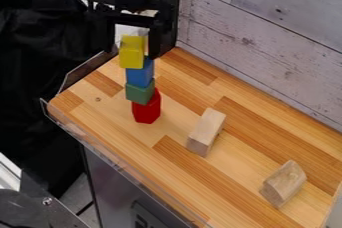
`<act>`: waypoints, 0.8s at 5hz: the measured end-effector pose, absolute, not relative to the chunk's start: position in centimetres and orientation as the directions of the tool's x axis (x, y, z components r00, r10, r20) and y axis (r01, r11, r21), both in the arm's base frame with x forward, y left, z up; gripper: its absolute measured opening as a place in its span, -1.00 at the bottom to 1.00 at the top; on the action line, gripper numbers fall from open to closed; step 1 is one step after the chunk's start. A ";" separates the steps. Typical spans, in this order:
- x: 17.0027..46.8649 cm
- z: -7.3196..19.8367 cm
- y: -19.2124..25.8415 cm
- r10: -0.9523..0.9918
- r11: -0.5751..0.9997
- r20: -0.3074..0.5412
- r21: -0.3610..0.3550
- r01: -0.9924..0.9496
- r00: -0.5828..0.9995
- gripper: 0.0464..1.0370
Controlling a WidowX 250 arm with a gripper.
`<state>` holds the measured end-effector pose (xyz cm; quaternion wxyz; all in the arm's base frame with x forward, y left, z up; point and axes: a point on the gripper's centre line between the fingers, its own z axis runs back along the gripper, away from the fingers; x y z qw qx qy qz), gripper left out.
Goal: Put the yellow block on top of the blue block
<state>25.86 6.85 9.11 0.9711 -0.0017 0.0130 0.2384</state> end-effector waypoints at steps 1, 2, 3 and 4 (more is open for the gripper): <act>25.9 9.1 6.4 0.452 0.892 -0.034 0.005 -0.452 0.891 0.92; 25.7 11.9 5.9 0.455 0.891 0.049 -0.012 -0.455 0.889 0.92; 25.1 14.7 4.7 0.455 0.889 0.108 0.001 -0.458 0.884 0.92; 25.3 16.6 2.5 0.420 0.898 0.132 0.078 -0.432 0.898 0.92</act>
